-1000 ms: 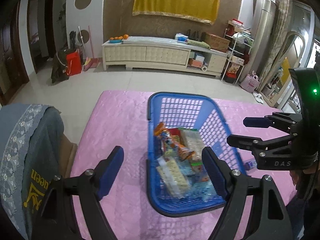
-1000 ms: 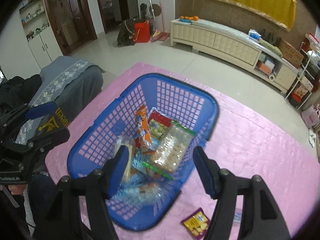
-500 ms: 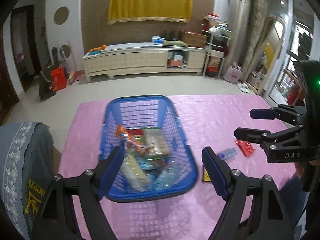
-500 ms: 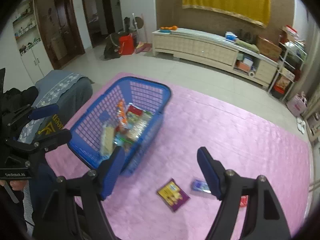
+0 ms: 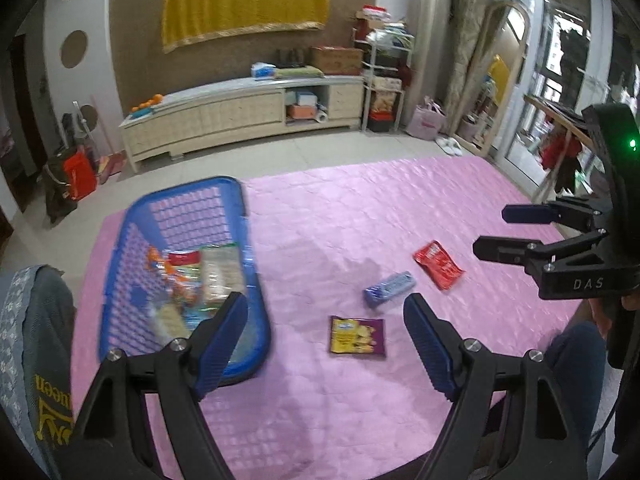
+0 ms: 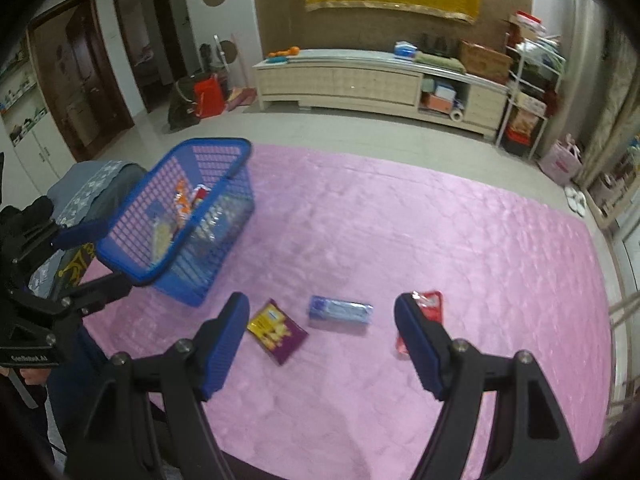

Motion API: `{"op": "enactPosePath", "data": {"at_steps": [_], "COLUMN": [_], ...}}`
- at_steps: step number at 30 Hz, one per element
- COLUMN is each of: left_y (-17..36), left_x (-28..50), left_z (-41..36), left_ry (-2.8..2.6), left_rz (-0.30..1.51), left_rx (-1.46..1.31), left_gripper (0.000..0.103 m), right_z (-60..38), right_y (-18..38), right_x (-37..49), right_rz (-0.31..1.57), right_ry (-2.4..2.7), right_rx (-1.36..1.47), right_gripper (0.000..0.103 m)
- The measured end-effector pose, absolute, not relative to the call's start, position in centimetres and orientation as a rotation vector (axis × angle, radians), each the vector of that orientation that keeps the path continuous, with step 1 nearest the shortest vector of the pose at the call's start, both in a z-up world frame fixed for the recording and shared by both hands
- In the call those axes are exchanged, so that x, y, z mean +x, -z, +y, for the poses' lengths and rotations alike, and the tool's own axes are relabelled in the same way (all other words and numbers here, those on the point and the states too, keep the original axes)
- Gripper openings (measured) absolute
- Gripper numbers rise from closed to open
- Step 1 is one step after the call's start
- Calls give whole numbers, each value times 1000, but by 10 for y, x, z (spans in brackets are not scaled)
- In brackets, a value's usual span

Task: Organize snacks
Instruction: 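Move both grippers back over the gum box and red packet on the bed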

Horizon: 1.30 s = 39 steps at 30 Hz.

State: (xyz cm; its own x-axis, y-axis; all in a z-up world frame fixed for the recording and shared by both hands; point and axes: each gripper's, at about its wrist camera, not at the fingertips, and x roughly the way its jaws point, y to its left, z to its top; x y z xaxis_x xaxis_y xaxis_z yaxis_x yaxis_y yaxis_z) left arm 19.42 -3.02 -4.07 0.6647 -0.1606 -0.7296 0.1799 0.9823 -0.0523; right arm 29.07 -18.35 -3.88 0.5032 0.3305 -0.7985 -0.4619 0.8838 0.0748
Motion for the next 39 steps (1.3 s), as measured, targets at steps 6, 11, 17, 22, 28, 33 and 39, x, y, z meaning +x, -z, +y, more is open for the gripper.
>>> {"op": "enactPosePath", "data": {"at_steps": [6,11,17,22,28,33,39], "left_y": [53,69,89,105,130,146,169], "left_x": [207,217,233,247,271,291,314], "left_z": [-68,-95,-114,-125,-134,-144,-152], "left_ry": [265,313,354,389,392,411,430], "left_rz": [843,877,926,954,978,1002,1040], "left_rx": [57,134,185,198,210,241,239], "left_gripper": [79,79,79,79,79,79,79], "right_z": [-215,-235,-249,-261,-266,-266,-264], "right_y": [49,62,85,108,138,159,178], "right_x": [292,296,302,310,329,349,363], "right_rz": [931,951,978,1007,1064,1084,1070], "right_ry": [-438,-417,-387,-361,-337,-333,-357], "right_rx": [-146,-135,-155,-168,-157,-153,-140], "right_gripper": [80,84,84,84,86,86,86]}}
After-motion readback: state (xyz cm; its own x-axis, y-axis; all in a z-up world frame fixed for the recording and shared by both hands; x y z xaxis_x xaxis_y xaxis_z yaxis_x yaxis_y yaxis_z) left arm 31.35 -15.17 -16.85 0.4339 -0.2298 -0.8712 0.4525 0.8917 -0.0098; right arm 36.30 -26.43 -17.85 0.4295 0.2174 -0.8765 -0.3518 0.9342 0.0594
